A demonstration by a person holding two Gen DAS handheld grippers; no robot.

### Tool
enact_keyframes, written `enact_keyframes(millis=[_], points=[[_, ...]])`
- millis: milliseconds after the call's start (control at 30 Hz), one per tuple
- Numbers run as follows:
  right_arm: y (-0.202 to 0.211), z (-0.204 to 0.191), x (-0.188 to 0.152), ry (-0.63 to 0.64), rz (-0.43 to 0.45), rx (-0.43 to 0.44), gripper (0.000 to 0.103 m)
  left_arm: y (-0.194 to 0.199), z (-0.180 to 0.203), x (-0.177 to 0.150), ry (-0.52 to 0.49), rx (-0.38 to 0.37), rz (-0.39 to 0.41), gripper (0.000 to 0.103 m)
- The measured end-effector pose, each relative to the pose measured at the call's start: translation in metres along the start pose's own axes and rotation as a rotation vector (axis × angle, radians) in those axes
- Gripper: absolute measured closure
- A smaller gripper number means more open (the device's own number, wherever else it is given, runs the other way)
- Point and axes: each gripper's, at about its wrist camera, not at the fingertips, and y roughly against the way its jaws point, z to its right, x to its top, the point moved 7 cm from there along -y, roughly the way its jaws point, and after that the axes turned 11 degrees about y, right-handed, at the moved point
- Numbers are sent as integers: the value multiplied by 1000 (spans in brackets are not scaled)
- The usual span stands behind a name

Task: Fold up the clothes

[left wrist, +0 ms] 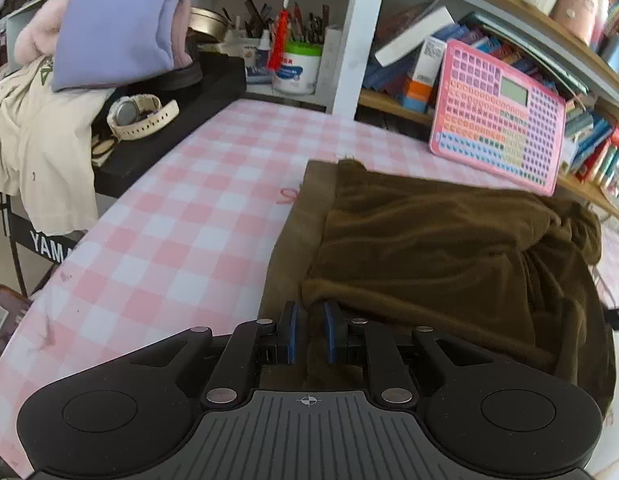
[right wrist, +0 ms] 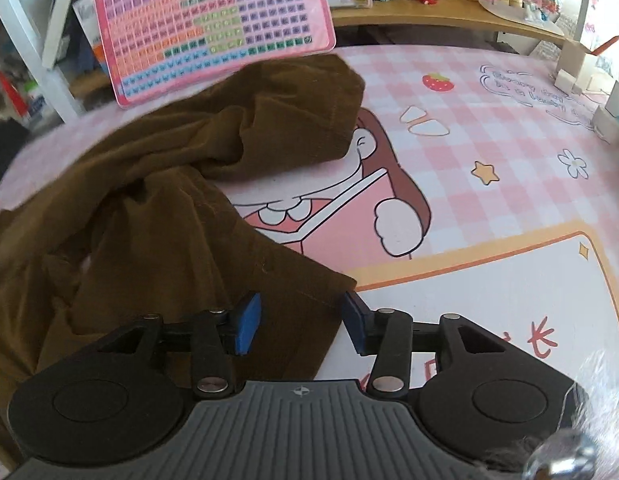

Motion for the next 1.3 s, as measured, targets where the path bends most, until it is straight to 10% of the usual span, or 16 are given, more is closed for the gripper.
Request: enact_keyframes(millis=[100,167,500,733,867,1100,1300], points=[[-4,-7,-4,25,-9,-27,64,-1,-3,-4,-4,-9,-15,87],[-2,-11,-7,60,7,-34,99,-2,-3,-5,-6,-16,-21,87],[163,34,-27,-86,343,-168,99,-2,7,0,-70,-109,-73,87],[110,65,-153,-295,-77,-209,96,-4,7,-6,-78,-153,-111,87],[109,60,-158,-299,-63,-218,68,5,1,1,-73,-163,-100,78],[101,65,-147,-277,-35,-251,78,19,-41,-4,103,-148,-167,71],[94,62,-142,-241,-26,-263,82,14,-59,-25,485,-276,-295,71]])
